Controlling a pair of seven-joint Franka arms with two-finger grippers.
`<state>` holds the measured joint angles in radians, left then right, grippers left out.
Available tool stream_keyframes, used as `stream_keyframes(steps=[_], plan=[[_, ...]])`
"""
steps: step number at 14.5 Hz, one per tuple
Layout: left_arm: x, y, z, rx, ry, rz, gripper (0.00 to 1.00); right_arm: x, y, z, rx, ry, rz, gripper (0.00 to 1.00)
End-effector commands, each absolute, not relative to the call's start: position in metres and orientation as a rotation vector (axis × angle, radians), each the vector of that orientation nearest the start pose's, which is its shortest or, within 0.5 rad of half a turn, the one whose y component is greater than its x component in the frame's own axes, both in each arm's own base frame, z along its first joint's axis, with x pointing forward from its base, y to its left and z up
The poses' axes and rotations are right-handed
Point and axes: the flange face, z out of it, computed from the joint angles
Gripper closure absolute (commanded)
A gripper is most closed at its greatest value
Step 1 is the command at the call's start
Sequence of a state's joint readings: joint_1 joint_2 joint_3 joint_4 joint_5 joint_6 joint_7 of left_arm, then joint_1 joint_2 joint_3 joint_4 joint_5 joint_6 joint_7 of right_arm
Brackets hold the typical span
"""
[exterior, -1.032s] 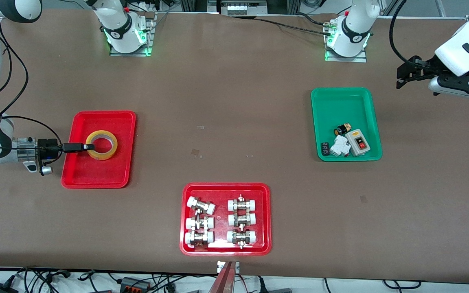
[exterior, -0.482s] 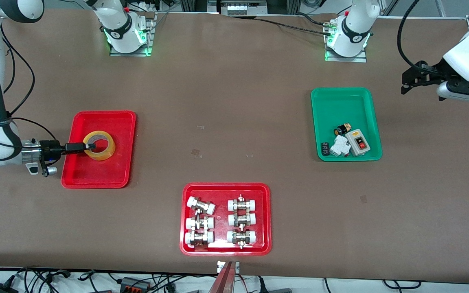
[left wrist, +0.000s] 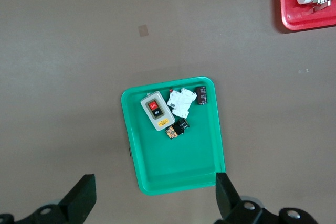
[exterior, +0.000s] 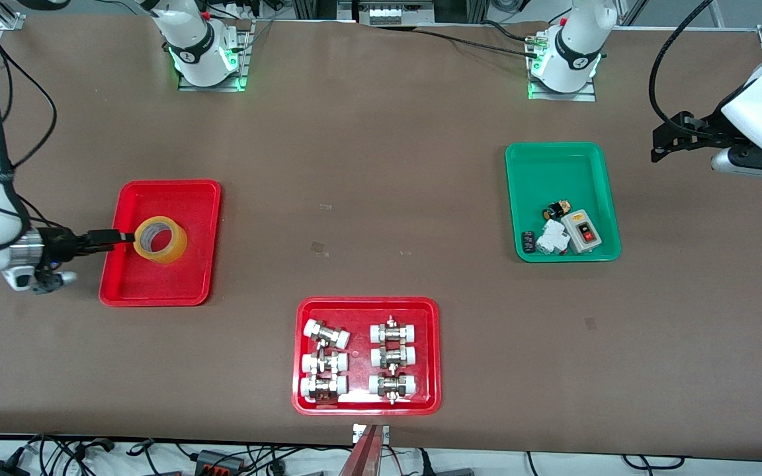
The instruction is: Left arm passes tape to right arm into tray
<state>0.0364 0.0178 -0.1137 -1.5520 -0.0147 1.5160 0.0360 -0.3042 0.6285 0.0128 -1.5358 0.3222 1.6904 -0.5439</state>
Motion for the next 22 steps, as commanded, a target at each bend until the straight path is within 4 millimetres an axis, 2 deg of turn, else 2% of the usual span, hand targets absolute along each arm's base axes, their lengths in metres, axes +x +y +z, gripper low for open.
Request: stream_keyframes(steps=[1,2,3,4,7,9,11,12,15,18,19,22], plan=[[0.556,-0.046,0.625,-3.145,0.16,0.094,0.0,0.637,-0.135,0.345,-2.773,-0.05,0.461,0.0],[0.556,-0.046,0.625,-3.143,0.162,0.094,0.0,0.643,-0.122,0.372,-2.831,-0.048,0.453,0.0],[0.556,-0.047,0.625,-3.144,0.165,0.094,0.0,0.652,-0.099,0.405,-2.906,-0.096,0.436,0.0],[0.555,-0.047,0.624,-3.144,0.165,0.097,0.0,0.658,-0.078,0.43,-2.965,-0.115,0.45,0.0],[0.555,-0.047,0.624,-3.144,0.167,0.099,0.0,0.66,-0.042,0.489,-3.034,0.013,0.47,0.0],[0.554,-0.047,0.624,-3.143,0.172,0.111,0.0,0.661,-0.029,0.519,-3.054,0.037,0.412,0.0],[0.554,-0.047,0.624,-3.143,0.17,0.114,0.0,0.666,-0.034,0.544,-3.068,0.038,0.302,0.0],[0.554,-0.047,0.623,-3.143,0.172,0.116,0.0,0.668,-0.036,0.552,-3.074,0.045,0.257,0.0],[0.553,-0.046,0.623,-3.142,0.177,0.126,0.0,0.673,-0.04,0.558,-3.083,0.078,0.168,0.0],[0.553,-0.047,0.624,-3.144,0.184,0.123,0.0,0.676,-0.032,0.573,-3.104,0.064,0.003,0.0],[0.553,-0.047,0.624,-3.144,0.182,0.123,0.0,0.667,-0.023,0.574,-3.112,0.045,-0.041,0.0],[0.553,-0.048,0.624,-3.144,0.184,0.123,0.0,0.644,-0.03,0.572,-3.129,0.05,-0.092,0.0]])
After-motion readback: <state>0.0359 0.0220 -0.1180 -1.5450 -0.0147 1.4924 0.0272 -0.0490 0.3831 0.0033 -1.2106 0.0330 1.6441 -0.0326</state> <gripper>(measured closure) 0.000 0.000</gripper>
